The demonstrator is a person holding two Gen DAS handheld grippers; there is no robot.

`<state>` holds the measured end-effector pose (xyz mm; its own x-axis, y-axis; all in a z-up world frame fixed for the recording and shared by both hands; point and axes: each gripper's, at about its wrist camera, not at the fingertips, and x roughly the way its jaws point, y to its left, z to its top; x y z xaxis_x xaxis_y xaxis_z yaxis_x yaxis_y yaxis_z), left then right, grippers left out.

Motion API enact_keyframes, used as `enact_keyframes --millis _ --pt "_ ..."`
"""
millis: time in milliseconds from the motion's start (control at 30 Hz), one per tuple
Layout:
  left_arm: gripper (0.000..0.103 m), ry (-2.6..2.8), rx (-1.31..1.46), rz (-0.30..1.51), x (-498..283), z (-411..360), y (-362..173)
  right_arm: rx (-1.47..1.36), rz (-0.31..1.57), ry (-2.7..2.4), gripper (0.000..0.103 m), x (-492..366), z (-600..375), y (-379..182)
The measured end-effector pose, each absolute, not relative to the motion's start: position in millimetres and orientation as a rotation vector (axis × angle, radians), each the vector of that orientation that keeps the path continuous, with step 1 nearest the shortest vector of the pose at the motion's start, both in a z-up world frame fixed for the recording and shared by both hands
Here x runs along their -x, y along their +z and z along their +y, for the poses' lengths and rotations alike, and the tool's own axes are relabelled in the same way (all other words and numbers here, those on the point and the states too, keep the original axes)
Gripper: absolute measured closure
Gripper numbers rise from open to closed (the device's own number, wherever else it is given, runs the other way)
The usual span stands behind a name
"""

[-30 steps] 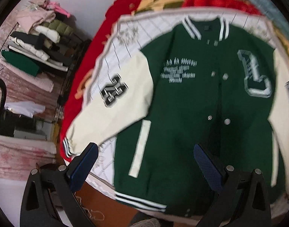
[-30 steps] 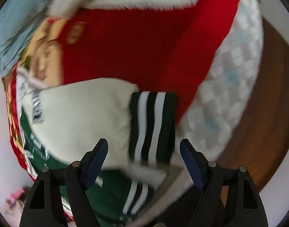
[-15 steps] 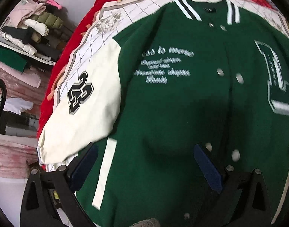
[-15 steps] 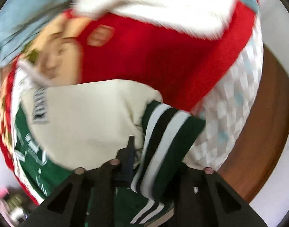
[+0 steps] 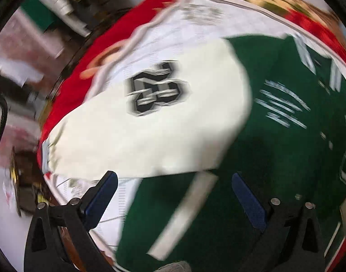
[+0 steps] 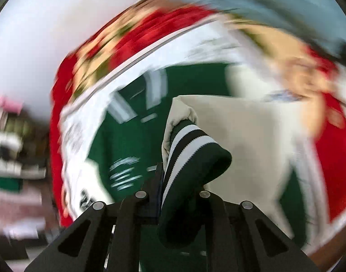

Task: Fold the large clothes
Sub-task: 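Lift both cream sleeves and fold them across the green jacket body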

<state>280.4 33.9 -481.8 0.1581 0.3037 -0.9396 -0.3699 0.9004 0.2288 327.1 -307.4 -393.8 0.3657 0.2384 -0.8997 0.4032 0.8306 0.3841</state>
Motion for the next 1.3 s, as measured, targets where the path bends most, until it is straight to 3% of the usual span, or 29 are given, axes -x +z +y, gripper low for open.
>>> enact_keyframes --millis 200,267,300,333,567,733,867,900,933,1000,1033,1067,1300 --pt "0.0 0.638 0.13 1.336 -251 112 -492 -0.366 1.366 0.184 0.087 -426 -110 -475" --pt "0.0 0.676 0.149 1.347 -241 132 -499 -0.295 1.415 0.258 0.074 -440 -67 -506" --pt "0.0 0.692 0.165 1.354 -236 141 -502 -0.289 1.446 0.308 0.053 -445 -50 -519" --pt "0.0 0.704 0.191 1.363 -230 149 -504 -0.315 1.453 0.373 0.038 -444 -41 -524" --pt "0.0 0.754 0.568 1.376 -187 213 -529 -0.542 1.389 0.423 0.037 -394 -111 -492" --pt "0.001 0.845 0.932 1.307 -171 275 -576 -0.593 1.53 0.245 0.037 -348 -189 -520" --pt "0.002 0.987 0.992 1.161 -174 324 -582 -0.578 1.585 0.197 0.037 -329 -213 -546" --pt "0.006 1.013 0.965 1.134 -178 332 -579 -0.577 1.593 0.195 0.037 -329 -215 -549" --pt "0.023 1.043 0.937 1.113 -182 341 -575 -0.568 1.597 0.196 0.037 -331 -212 -553" --pt "0.047 1.083 0.91 1.079 -191 359 -570 -0.542 1.59 0.214 0.037 -335 -200 -552" --pt "0.071 1.094 0.894 1.064 -195 369 -568 -0.524 1.58 0.227 0.037 -339 -193 -550" --pt "0.087 1.097 0.875 1.051 -200 376 -566 -0.515 1.568 0.241 0.037 -342 -188 -547" --pt "0.094 1.005 0.736 0.955 -233 420 -522 -0.458 1.449 0.329 0.037 -389 -129 -526"
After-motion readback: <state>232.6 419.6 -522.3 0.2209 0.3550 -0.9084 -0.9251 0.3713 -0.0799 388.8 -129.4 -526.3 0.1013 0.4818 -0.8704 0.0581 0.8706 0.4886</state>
